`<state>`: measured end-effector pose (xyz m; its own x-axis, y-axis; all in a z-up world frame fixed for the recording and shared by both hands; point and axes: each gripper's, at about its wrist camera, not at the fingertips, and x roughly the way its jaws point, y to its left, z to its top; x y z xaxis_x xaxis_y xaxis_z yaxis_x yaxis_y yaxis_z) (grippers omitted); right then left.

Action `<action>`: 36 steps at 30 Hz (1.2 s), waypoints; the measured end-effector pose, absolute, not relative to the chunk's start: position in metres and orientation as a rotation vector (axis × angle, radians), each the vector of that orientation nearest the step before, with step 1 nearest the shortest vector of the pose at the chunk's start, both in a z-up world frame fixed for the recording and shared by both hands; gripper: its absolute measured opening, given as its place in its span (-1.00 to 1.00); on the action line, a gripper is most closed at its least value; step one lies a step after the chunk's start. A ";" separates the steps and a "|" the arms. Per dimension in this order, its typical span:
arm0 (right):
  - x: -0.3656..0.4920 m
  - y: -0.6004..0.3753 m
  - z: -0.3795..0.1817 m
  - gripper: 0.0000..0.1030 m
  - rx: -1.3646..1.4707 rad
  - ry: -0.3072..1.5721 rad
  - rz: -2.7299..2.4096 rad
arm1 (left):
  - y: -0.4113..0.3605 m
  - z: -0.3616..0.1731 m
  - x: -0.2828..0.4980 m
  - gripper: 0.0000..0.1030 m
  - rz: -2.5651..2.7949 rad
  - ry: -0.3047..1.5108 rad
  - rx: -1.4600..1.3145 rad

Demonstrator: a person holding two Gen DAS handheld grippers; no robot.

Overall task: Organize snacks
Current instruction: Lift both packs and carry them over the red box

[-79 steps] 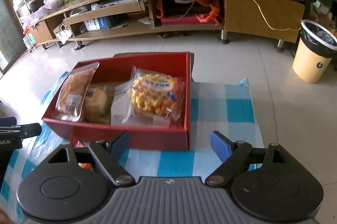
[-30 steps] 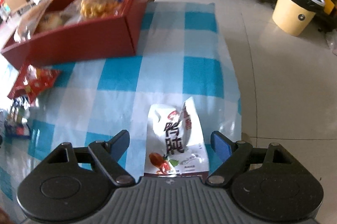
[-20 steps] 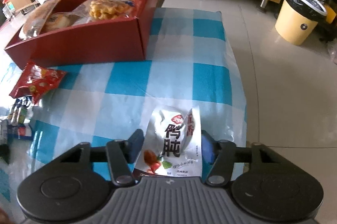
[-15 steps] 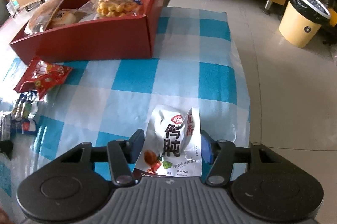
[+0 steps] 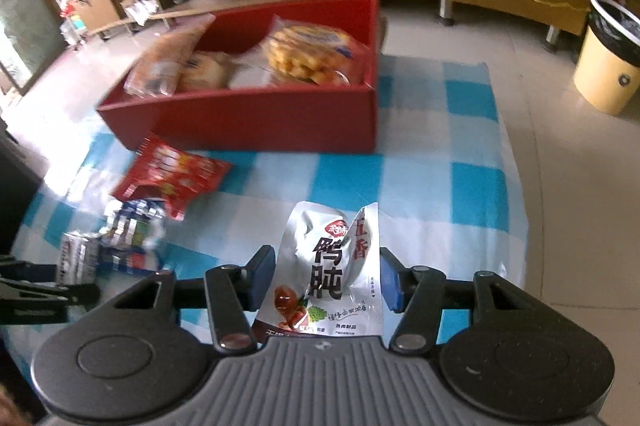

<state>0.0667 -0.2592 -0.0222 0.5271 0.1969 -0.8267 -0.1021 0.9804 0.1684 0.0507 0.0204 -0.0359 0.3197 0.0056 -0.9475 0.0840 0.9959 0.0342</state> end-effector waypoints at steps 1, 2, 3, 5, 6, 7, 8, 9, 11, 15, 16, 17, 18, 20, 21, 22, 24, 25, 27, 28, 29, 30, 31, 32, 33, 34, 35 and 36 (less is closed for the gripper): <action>0.067 -0.257 -0.019 -0.01 0.105 0.992 0.188 | 0.021 -0.034 0.050 0.28 -0.049 1.237 0.082; 0.067 -0.254 -0.016 -0.01 0.107 0.983 0.198 | 0.021 -0.032 0.050 0.28 -0.049 1.230 0.083; 0.067 -0.252 -0.013 -0.01 0.108 0.976 0.206 | 0.020 -0.029 0.048 0.28 -0.048 1.219 0.087; 0.067 -0.247 -0.008 -0.01 0.109 0.963 0.221 | 0.016 -0.022 0.047 0.28 -0.049 1.192 0.098; 0.067 -0.246 -0.007 -0.01 0.109 0.959 0.226 | 0.014 -0.019 0.047 0.28 -0.051 1.182 0.100; 0.068 -0.244 -0.005 -0.01 0.109 0.955 0.230 | 0.012 -0.016 0.047 0.28 -0.058 1.173 0.102; 0.068 -0.242 -0.004 -0.01 0.108 0.952 0.235 | 0.010 -0.013 0.047 0.28 -0.065 1.166 0.103; 0.069 -0.240 -0.003 -0.01 0.108 0.949 0.240 | 0.007 -0.011 0.046 0.28 -0.072 1.158 0.106; 0.068 -0.239 -0.002 -0.01 0.106 0.944 0.248 | 0.001 -0.007 0.045 0.28 -0.083 1.141 0.119; 0.068 -0.239 -0.002 -0.01 0.112 0.938 0.249 | -0.006 -0.003 0.045 0.28 -0.099 1.119 0.138; 0.068 -0.241 -0.002 -0.01 0.116 0.936 0.247 | -0.007 -0.002 0.046 0.28 -0.103 1.118 0.139; 0.069 -0.242 -0.002 -0.01 0.120 0.936 0.242 | -0.009 -0.002 0.047 0.28 -0.105 1.117 0.139; 0.069 -0.243 -0.001 -0.01 0.123 0.935 0.239 | -0.010 -0.001 0.048 0.28 -0.107 1.117 0.137; 0.069 -0.244 0.001 -0.01 0.130 0.931 0.239 | -0.013 0.002 0.048 0.28 -0.114 1.110 0.137; 0.069 -0.244 0.002 -0.01 0.133 0.927 0.240 | -0.014 0.004 0.048 0.28 -0.118 1.104 0.137; 0.069 -0.245 0.004 -0.01 0.135 0.922 0.240 | -0.016 0.007 0.049 0.28 -0.123 1.096 0.136; 0.069 -0.245 0.007 -0.01 0.140 0.910 0.243 | -0.019 0.013 0.049 0.28 -0.129 1.075 0.136; 0.068 -0.246 0.009 -0.01 0.144 0.903 0.242 | -0.020 0.016 0.050 0.28 -0.131 1.066 0.137; 0.069 -0.247 0.013 -0.01 0.152 0.892 0.243 | -0.023 0.021 0.052 0.28 -0.133 1.049 0.139; 0.069 -0.247 0.015 -0.01 0.157 0.884 0.242 | -0.024 0.023 0.053 0.28 -0.134 1.042 0.138; 0.070 -0.248 0.018 -0.01 0.161 0.877 0.242 | -0.025 0.025 0.054 0.28 -0.136 1.037 0.135; 0.070 -0.248 0.020 -0.01 0.165 0.871 0.241 | -0.027 0.027 0.056 0.28 -0.138 1.032 0.134; 0.071 -0.249 0.023 -0.01 0.169 0.863 0.239 | -0.028 0.028 0.057 0.28 -0.138 1.028 0.133; 0.072 -0.249 0.025 -0.01 0.173 0.855 0.239 | -0.029 0.030 0.060 0.28 -0.138 1.022 0.134; 0.073 -0.249 0.028 -0.01 0.176 0.848 0.241 | -0.031 0.033 0.062 0.28 -0.140 1.013 0.136; 0.074 -0.249 0.031 -0.01 0.176 0.840 0.241 | -0.033 0.036 0.064 0.28 -0.140 1.003 0.136; 0.075 -0.249 0.034 -0.01 0.177 0.830 0.241 | -0.034 0.040 0.067 0.28 -0.138 0.990 0.137; 0.077 -0.249 0.038 -0.01 0.180 0.819 0.241 | -0.036 0.043 0.070 0.28 -0.136 0.976 0.138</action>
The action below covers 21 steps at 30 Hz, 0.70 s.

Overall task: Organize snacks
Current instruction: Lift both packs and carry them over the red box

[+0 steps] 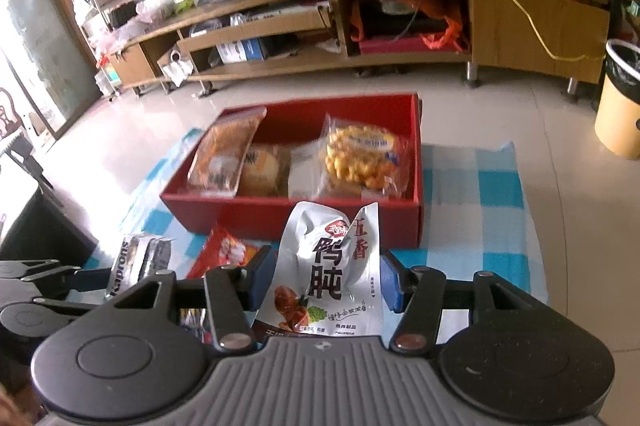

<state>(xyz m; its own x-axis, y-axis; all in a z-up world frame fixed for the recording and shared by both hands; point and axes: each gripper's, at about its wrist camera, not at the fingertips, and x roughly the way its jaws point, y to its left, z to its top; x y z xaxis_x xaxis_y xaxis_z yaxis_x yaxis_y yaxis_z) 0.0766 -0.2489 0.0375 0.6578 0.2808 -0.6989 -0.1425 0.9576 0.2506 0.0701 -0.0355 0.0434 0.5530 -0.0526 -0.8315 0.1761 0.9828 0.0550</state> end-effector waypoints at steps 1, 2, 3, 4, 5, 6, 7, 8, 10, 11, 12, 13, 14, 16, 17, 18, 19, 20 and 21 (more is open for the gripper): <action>0.078 -0.249 0.040 -0.01 0.183 0.811 0.241 | -0.037 0.047 0.073 0.28 -0.134 0.962 0.137; 0.080 -0.249 0.043 -0.01 0.184 0.804 0.240 | -0.038 0.050 0.076 0.28 -0.133 0.950 0.135; 0.083 -0.249 0.046 -0.01 0.184 0.794 0.239 | -0.039 0.053 0.081 0.28 -0.131 0.940 0.130; 0.087 -0.249 0.049 -0.01 0.185 0.787 0.239 | -0.040 0.056 0.086 0.28 -0.131 0.933 0.124; 0.091 -0.249 0.051 -0.01 0.189 0.779 0.237 | -0.042 0.058 0.090 0.28 -0.131 0.926 0.118; 0.094 -0.249 0.053 -0.01 0.193 0.773 0.235 | -0.043 0.061 0.095 0.29 -0.131 0.920 0.114; 0.097 -0.250 0.055 -0.01 0.200 0.766 0.231 | -0.045 0.063 0.100 0.29 -0.128 0.912 0.114; 0.102 -0.250 0.056 -0.01 0.207 0.762 0.229 | -0.046 0.064 0.105 0.29 -0.126 0.906 0.114; 0.110 -0.250 0.057 -0.01 0.208 0.758 0.224 | -0.048 0.066 0.115 0.29 -0.121 0.898 0.111; 0.115 -0.249 0.058 -0.01 0.203 0.757 0.220 | -0.049 0.066 0.120 0.29 -0.119 0.897 0.107; 0.119 -0.249 0.058 -0.01 0.201 0.757 0.219 | -0.050 0.066 0.124 0.29 -0.119 0.896 0.105; 0.124 -0.249 0.057 -0.01 0.201 0.757 0.218 | -0.052 0.065 0.129 0.29 -0.117 0.894 0.105; 0.130 -0.249 0.057 -0.01 0.200 0.756 0.215 | -0.054 0.065 0.135 0.29 -0.115 0.891 0.106; 0.140 -0.250 0.056 -0.01 0.196 0.755 0.207 | -0.057 0.063 0.144 0.29 -0.111 0.889 0.111; 0.146 -0.251 0.055 -0.01 0.198 0.757 0.202 | -0.059 0.062 0.149 0.29 -0.108 0.889 0.113; 0.151 -0.252 0.054 -0.01 0.200 0.760 0.199 | -0.061 0.061 0.154 0.29 -0.105 0.890 0.113; 0.156 -0.253 0.053 -0.01 0.203 0.761 0.195 | -0.062 0.060 0.159 0.29 -0.102 0.891 0.112; 0.160 -0.253 0.052 -0.01 0.202 0.763 0.191 | -0.064 0.059 0.164 0.29 -0.100 0.892 0.113; 0.164 -0.254 0.051 -0.01 0.202 0.765 0.189 | -0.065 0.058 0.167 0.29 -0.098 0.893 0.114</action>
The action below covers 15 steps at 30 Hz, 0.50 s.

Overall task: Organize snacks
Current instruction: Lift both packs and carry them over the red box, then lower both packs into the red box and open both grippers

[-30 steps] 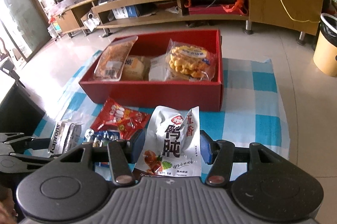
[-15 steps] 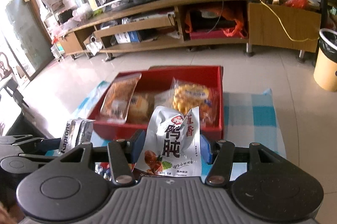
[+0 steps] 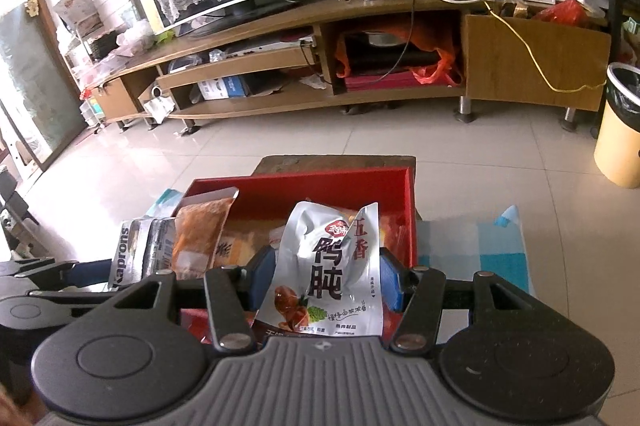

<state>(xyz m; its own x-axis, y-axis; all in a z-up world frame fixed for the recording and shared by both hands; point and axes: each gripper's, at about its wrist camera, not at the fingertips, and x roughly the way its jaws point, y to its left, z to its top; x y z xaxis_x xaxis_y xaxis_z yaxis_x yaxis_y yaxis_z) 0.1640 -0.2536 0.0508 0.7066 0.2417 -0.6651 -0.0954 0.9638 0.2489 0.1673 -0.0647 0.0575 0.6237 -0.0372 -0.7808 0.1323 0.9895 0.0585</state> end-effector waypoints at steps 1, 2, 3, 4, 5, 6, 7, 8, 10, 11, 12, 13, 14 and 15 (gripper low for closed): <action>0.168 -0.254 0.050 -0.01 0.204 0.767 0.187 | -0.066 0.057 0.170 0.29 -0.094 0.892 0.116; 0.172 -0.254 0.049 -0.01 0.206 0.768 0.185 | -0.067 0.056 0.174 0.29 -0.091 0.893 0.119; 0.175 -0.255 0.048 -0.01 0.205 0.770 0.183 | -0.068 0.055 0.177 0.29 -0.090 0.893 0.121; 0.178 -0.255 0.047 -0.01 0.206 0.771 0.181 | -0.068 0.054 0.179 0.29 -0.087 0.893 0.122; 0.181 -0.255 0.047 -0.01 0.208 0.771 0.180 | -0.069 0.053 0.183 0.29 -0.085 0.893 0.125; 0.185 -0.255 0.046 -0.01 0.208 0.771 0.180 | -0.070 0.052 0.186 0.29 -0.082 0.893 0.127; 0.185 -0.255 0.046 -0.01 0.209 0.772 0.180 | -0.070 0.052 0.188 0.29 -0.081 0.894 0.127; 0.188 -0.256 0.046 -0.01 0.210 0.771 0.178 | -0.071 0.052 0.191 0.29 -0.079 0.895 0.126; 0.194 -0.257 0.045 -0.01 0.209 0.772 0.175 | -0.071 0.051 0.196 0.29 -0.075 0.896 0.123; 0.196 -0.257 0.044 -0.01 0.207 0.771 0.174 | -0.072 0.050 0.198 0.29 -0.074 0.896 0.121; 0.199 -0.256 0.043 -0.01 0.206 0.771 0.173 | -0.072 0.049 0.200 0.29 -0.075 0.897 0.121; 0.201 -0.256 0.042 -0.01 0.203 0.774 0.174 | -0.073 0.048 0.203 0.29 -0.074 0.898 0.123; 0.203 -0.255 0.040 -0.01 0.200 0.778 0.175 | -0.074 0.047 0.205 0.29 -0.073 0.900 0.126; 0.205 -0.254 0.038 -0.01 0.196 0.781 0.175 | -0.075 0.046 0.207 0.29 -0.073 0.901 0.129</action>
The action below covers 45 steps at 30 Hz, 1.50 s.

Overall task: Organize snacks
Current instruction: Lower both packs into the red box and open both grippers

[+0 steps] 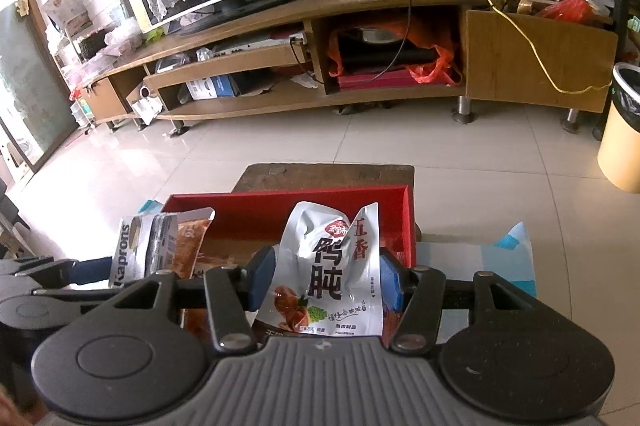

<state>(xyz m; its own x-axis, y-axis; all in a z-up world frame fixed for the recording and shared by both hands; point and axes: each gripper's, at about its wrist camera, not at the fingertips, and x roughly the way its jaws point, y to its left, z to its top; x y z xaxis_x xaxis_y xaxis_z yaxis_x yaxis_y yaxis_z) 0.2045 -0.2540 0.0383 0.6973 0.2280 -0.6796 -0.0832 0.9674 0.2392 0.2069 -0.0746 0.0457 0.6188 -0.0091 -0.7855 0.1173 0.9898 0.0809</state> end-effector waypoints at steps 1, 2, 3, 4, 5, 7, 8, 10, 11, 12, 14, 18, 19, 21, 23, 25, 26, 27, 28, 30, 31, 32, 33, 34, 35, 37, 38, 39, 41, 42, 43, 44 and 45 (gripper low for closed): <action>0.207 -0.253 0.037 -0.01 0.193 0.785 0.174 | -0.075 0.045 0.208 0.29 -0.073 0.903 0.130; 0.208 -0.253 0.035 -0.01 0.190 0.789 0.173 | -0.077 0.043 0.210 0.29 -0.073 0.906 0.132; 0.210 -0.253 0.033 -0.01 0.188 0.792 0.171 | -0.078 0.042 0.212 0.29 -0.074 0.909 0.134; 0.212 -0.253 0.032 -0.01 0.186 0.794 0.170 | -0.079 0.041 0.213 0.29 -0.075 0.910 0.135; 0.213 -0.253 0.031 -0.01 0.185 0.795 0.169 | -0.080 0.040 0.215 0.29 -0.075 0.912 0.138; 0.216 -0.254 0.030 -0.01 0.187 0.797 0.168 | -0.081 0.037 0.217 0.29 -0.075 0.917 0.141; 0.217 -0.254 0.029 -0.01 0.186 0.798 0.167 | -0.081 0.036 0.219 0.29 -0.074 0.921 0.141; 0.220 -0.254 0.027 -0.01 0.184 0.800 0.167 | -0.082 0.033 0.221 0.29 -0.073 0.928 0.143; 0.222 -0.254 0.025 -0.01 0.183 0.802 0.167 | -0.083 0.031 0.222 0.29 -0.072 0.930 0.144; 0.223 -0.253 0.024 -0.01 0.182 0.804 0.166 | -0.083 0.030 0.223 0.29 -0.070 0.933 0.146; 0.226 -0.253 0.021 -0.01 0.178 0.809 0.164 | -0.085 0.027 0.225 0.29 -0.069 0.939 0.151; 0.231 -0.252 0.014 -0.01 0.176 0.819 0.164 | -0.086 0.021 0.229 0.27 -0.068 0.953 0.154; 0.232 -0.252 0.012 -0.01 0.175 0.822 0.165 | -0.086 0.020 0.229 0.24 -0.066 0.954 0.155; 0.234 -0.250 0.009 -0.01 0.166 0.826 0.166 | -0.087 0.018 0.230 0.22 -0.068 0.959 0.159; 0.236 -0.248 0.006 -0.01 0.153 0.833 0.169 | -0.087 0.017 0.231 0.23 -0.065 0.960 0.162; 0.239 -0.246 0.003 -0.01 0.149 0.840 0.172 | -0.087 0.016 0.231 0.24 -0.064 0.963 0.162; 0.239 -0.245 0.001 0.00 0.148 0.844 0.176 | -0.086 0.015 0.231 0.24 -0.063 0.965 0.160; 0.240 -0.244 0.000 0.00 0.147 0.843 0.178 | -0.086 0.015 0.232 0.24 -0.063 0.966 0.159; 0.241 -0.244 -0.002 0.00 0.147 0.843 0.178 | -0.086 0.015 0.232 0.25 -0.062 0.967 0.159; 0.242 -0.243 -0.005 0.02 0.145 0.851 0.184 | -0.086 0.014 0.232 0.29 -0.060 0.969 0.156; 0.243 -0.243 -0.006 0.02 0.143 0.855 0.188 | -0.086 0.014 0.232 0.31 -0.060 0.968 0.156; 0.244 -0.242 -0.007 0.02 0.140 0.855 0.186 | -0.086 0.014 0.231 0.34 -0.059 0.965 0.159; 0.244 -0.242 -0.008 0.02 0.134 0.855 0.184 | -0.087 0.015 0.231 0.35 -0.057 0.963 0.161; 0.244 -0.241 -0.008 0.02 0.130 0.857 0.184 | -0.087 0.015 0.231 0.35 -0.056 0.961 0.160; 0.245 -0.242 -0.008 0.02 0.131 0.856 0.183 | -0.087 0.016 0.231 0.36 -0.058 0.959 0.158; 0.244 -0.243 -0.007 0.02 0.139 0.853 0.182 | -0.087 0.018 0.231 0.40 -0.059 0.956 0.152; 0.244 -0.244 -0.006 0.05 0.140 0.850 0.177 | -0.086 0.019 0.230 0.42 -0.059 0.953 0.151; 0.243 -0.244 -0.005 0.06 0.140 0.849 0.174 | -0.087 0.019 0.230 0.43 -0.058 0.949 0.152; 0.242 -0.244 -0.003 0.09 0.139 0.841 0.173 | -0.086 0.023 0.228 0.47 -0.056 0.943 0.152; 0.241 -0.244 -0.001 0.10 0.137 0.838 0.172 | -0.085 0.025 0.226 0.49 -0.055 0.940 0.146; 0.239 -0.244 0.001 0.12 0.133 0.834 0.169 | -0.083 0.028 0.225 0.49 -0.056 0.936 0.138; 0.238 -0.244 0.003 0.14 0.129 0.830 0.166 | -0.082 0.030 0.224 0.50 -0.057 0.932 0.131; 0.236 -0.244 0.005 0.15 0.125 0.824 0.165 | -0.080 0.033 0.222 0.53 -0.058 0.929 0.126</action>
<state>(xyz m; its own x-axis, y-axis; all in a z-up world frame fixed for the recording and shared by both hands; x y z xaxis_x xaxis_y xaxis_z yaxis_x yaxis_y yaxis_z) 0.2365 -0.2436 0.0046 0.6674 0.1940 -0.7190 -0.0968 0.9799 0.1746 0.2224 -0.0802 0.0328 0.5979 0.0042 -0.8015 0.1042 0.9911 0.0829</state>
